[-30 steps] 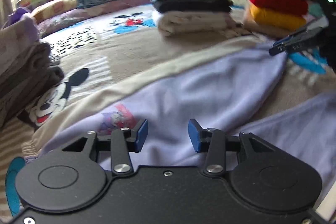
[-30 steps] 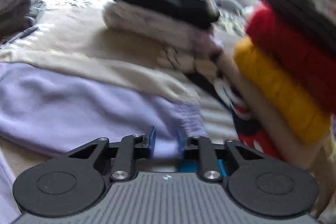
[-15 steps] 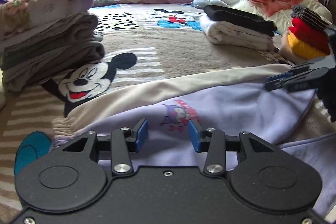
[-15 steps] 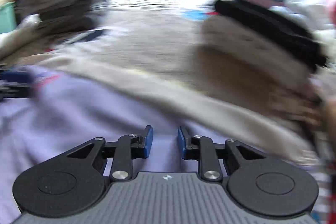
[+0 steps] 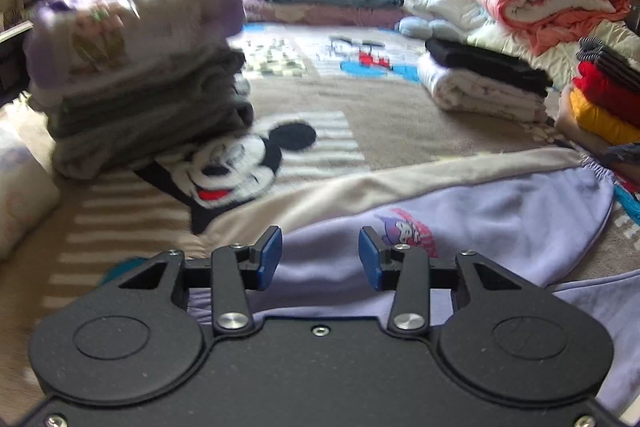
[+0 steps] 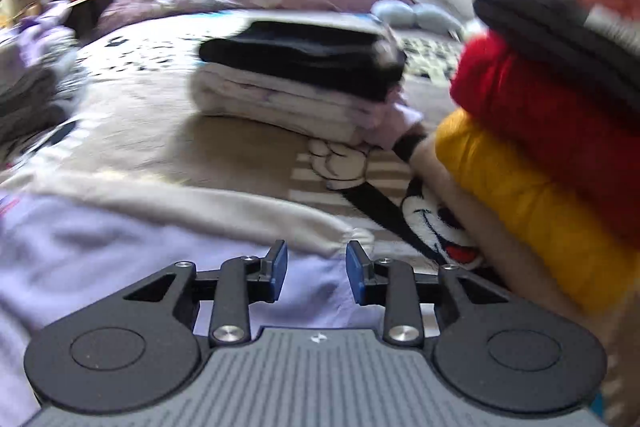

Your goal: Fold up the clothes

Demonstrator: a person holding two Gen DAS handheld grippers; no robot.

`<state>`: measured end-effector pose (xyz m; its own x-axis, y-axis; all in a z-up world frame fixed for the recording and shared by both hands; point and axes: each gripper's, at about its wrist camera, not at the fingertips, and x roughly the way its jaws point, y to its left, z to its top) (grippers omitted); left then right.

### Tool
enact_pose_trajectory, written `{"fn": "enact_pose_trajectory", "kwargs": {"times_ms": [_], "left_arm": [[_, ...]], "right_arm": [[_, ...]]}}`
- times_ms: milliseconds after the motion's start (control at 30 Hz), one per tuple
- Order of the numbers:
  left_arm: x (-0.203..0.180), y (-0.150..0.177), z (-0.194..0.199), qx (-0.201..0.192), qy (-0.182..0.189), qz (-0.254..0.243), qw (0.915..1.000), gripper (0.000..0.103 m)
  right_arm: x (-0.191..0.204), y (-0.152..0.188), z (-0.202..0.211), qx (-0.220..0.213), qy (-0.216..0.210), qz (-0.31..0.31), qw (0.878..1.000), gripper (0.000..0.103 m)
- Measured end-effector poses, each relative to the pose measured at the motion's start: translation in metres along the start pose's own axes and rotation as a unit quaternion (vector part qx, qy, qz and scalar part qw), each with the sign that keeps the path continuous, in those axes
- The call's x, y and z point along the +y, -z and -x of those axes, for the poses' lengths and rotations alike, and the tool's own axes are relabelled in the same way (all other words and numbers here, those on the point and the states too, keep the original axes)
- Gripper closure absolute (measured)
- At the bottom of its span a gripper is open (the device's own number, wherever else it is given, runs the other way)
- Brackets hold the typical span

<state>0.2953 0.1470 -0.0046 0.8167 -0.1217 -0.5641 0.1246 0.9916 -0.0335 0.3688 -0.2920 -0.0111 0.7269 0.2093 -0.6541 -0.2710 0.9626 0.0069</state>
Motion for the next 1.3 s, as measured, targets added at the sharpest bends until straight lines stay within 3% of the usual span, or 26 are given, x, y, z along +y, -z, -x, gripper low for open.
{"fn": "enact_pose_trajectory", "kwargs": {"times_ms": [200,333,433,533,633,700,767,833,933,1000,1067,1133,1233,1300], "left_arm": [[-0.009,0.028,0.048,-0.033,-0.019,-0.010,0.9992,0.062],[-0.028,0.055,0.074,-0.041,-0.013,-0.026,0.9987,0.062],[-0.051,0.075,0.081,-0.026,0.012,-0.038,0.9989,0.062],[-0.072,0.104,0.054,0.038,0.017,-0.081,0.9958,0.058],[-0.091,0.103,0.073,-0.012,-0.007,-0.102,0.9947,0.062],[-0.099,0.103,0.085,-0.036,0.003,-0.084,0.9958,0.062],[-0.109,0.112,0.077,-0.012,0.004,-0.090,0.9958,0.062],[-0.121,0.121,0.067,0.012,-0.003,-0.107,0.9941,0.062],[-0.138,0.112,0.089,-0.035,-0.024,-0.127,0.9910,0.062],[-0.143,0.113,0.099,-0.056,-0.008,-0.110,0.9923,0.062],[-0.156,0.123,0.087,-0.024,0.022,-0.119,0.9924,0.062],[-0.170,0.135,0.073,0.010,0.025,-0.152,0.9880,0.062],[-0.176,0.128,0.089,-0.018,0.014,-0.166,0.9859,0.061],[-0.174,0.122,0.108,-0.049,0.013,-0.184,0.9816,0.054]], "right_arm": [[0.052,0.057,0.099,-0.053,-0.052,0.057,0.996,0.065],[0.088,0.102,0.140,-0.075,-0.074,0.076,0.992,0.063],[0.107,0.134,0.156,-0.077,-0.075,0.067,0.992,0.061],[0.111,0.166,0.151,-0.063,-0.080,0.037,0.994,0.057],[0.118,0.195,0.155,-0.060,-0.061,0.052,0.995,0.057],[0.118,0.201,0.163,-0.071,-0.055,0.064,0.994,0.055],[0.113,0.207,0.160,-0.056,-0.052,0.058,0.995,0.043],[0.104,0.211,0.159,-0.056,-0.062,0.033,0.996,0.043],[0.104,0.214,0.174,-0.079,-0.047,0.040,0.995,0.046],[0.101,0.216,0.183,-0.095,-0.044,0.038,0.994,0.046],[0.096,0.217,0.185,-0.101,-0.038,0.033,0.994,0.046],[0.094,0.218,0.187,-0.111,-0.031,0.034,0.993,0.047],[0.093,0.215,0.203,-0.145,-0.022,0.051,0.988,0.047],[0.092,0.208,0.219,-0.169,-0.011,0.077,0.983,0.047]]}}
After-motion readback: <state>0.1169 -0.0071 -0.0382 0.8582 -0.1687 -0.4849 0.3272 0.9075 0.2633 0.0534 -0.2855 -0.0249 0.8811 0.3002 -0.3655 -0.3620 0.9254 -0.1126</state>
